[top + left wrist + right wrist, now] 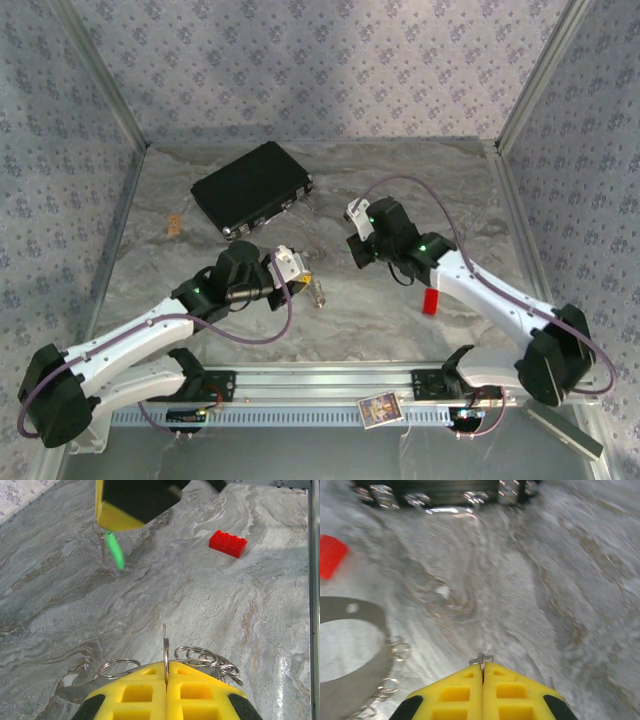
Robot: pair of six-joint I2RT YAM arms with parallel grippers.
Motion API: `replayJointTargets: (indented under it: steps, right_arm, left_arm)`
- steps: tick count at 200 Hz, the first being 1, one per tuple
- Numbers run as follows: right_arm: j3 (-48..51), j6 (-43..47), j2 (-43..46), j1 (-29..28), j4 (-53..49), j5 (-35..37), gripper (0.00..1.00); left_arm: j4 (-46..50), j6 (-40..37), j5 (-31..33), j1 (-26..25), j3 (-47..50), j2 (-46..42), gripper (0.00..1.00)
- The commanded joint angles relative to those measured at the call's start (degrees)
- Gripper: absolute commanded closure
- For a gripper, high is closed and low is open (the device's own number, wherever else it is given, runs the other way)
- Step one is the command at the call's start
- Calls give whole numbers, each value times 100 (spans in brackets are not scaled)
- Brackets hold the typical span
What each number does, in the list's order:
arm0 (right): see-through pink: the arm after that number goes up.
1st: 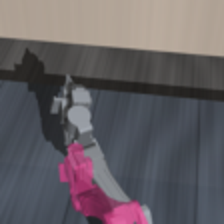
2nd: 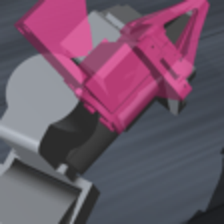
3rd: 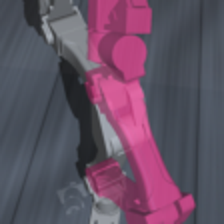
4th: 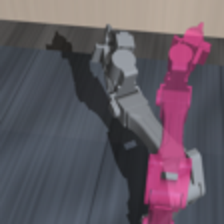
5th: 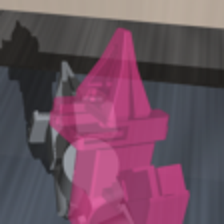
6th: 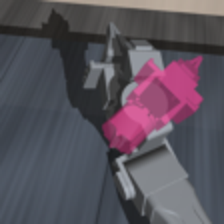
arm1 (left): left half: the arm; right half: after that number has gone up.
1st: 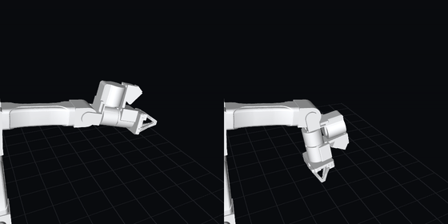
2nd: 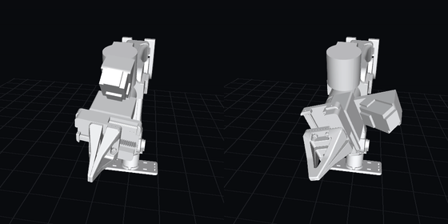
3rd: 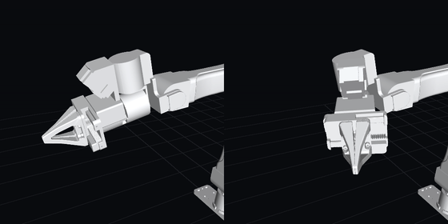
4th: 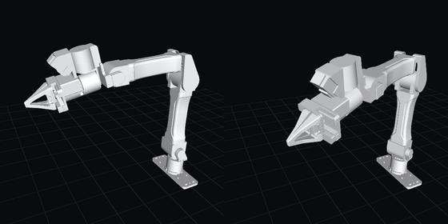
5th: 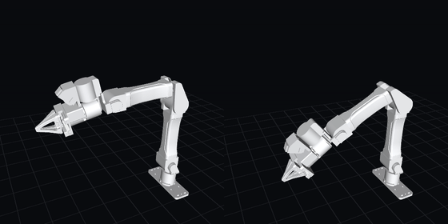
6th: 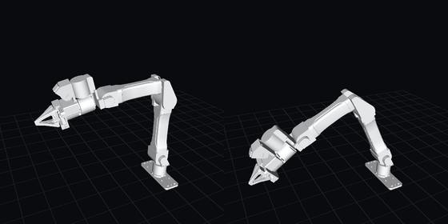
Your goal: Put the keys on the keyring
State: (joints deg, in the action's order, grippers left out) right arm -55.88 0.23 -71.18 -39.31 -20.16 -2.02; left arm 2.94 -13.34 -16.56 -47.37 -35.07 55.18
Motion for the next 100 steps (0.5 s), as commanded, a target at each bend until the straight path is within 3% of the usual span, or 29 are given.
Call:
replayJointTargets:
  steps: [1, 35, 100]
  right_arm:
    - [254, 442, 375, -25, 486, -1277, 100]
    - [426, 668, 576, -57, 509, -2021, 100]
    - [482, 1278, 818, -396, 220, -2158, 100]
  left_arm:
    - [-311, 294, 42, -52, -259, -38, 100]
    - [-299, 371, 54, -48, -337, 20, 100]
    - [-285, 531, 109, -50, -378, 16, 100]
